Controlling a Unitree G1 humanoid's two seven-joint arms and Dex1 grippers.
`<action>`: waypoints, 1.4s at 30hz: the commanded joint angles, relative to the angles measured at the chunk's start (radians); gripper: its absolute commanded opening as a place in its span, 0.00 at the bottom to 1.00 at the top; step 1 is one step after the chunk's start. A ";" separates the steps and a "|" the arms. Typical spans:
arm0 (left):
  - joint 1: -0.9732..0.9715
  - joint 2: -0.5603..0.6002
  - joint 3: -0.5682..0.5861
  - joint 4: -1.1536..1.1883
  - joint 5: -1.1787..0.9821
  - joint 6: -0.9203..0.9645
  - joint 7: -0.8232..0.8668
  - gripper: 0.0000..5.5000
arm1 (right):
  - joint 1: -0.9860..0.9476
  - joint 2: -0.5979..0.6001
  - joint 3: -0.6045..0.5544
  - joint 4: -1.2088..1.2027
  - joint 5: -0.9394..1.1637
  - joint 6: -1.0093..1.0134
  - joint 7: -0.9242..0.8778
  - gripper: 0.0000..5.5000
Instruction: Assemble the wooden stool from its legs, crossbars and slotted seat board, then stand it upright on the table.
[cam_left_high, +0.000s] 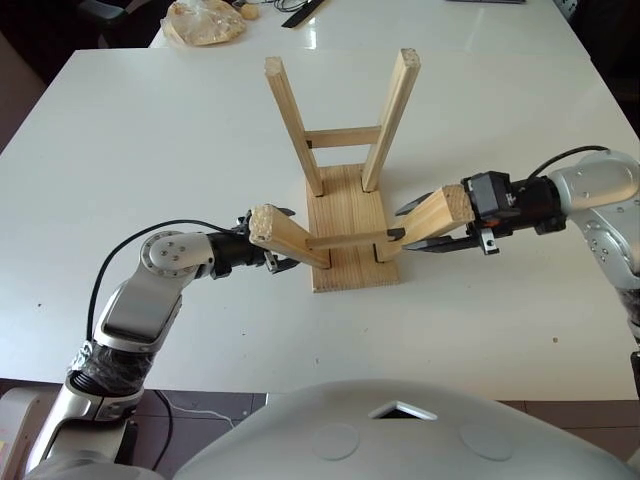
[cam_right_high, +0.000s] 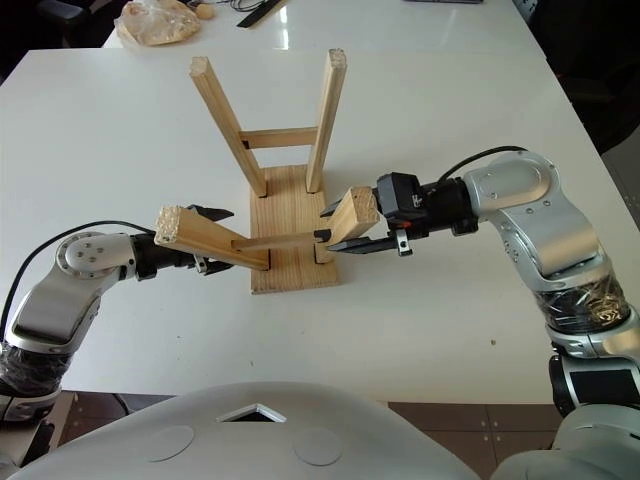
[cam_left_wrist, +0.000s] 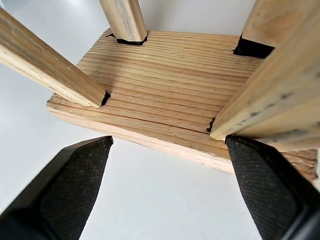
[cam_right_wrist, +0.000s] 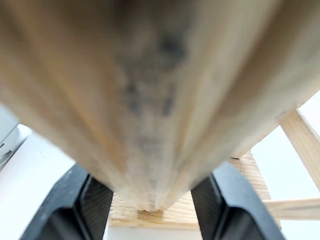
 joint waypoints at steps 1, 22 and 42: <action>-0.007 -0.031 -0.063 -0.059 -0.023 -0.033 -0.021 0.76 | 0.000 0.037 0.164 0.116 -0.189 0.045 -0.002 0.37; 0.036 0.000 0.001 -0.003 -0.019 -0.065 -0.050 0.76 | -0.136 0.120 0.374 0.501 -0.308 0.009 0.081 0.37; 0.097 0.048 0.077 0.140 0.035 -0.175 -0.028 0.76 | -0.126 0.069 0.378 0.429 -0.314 -0.069 0.056 0.37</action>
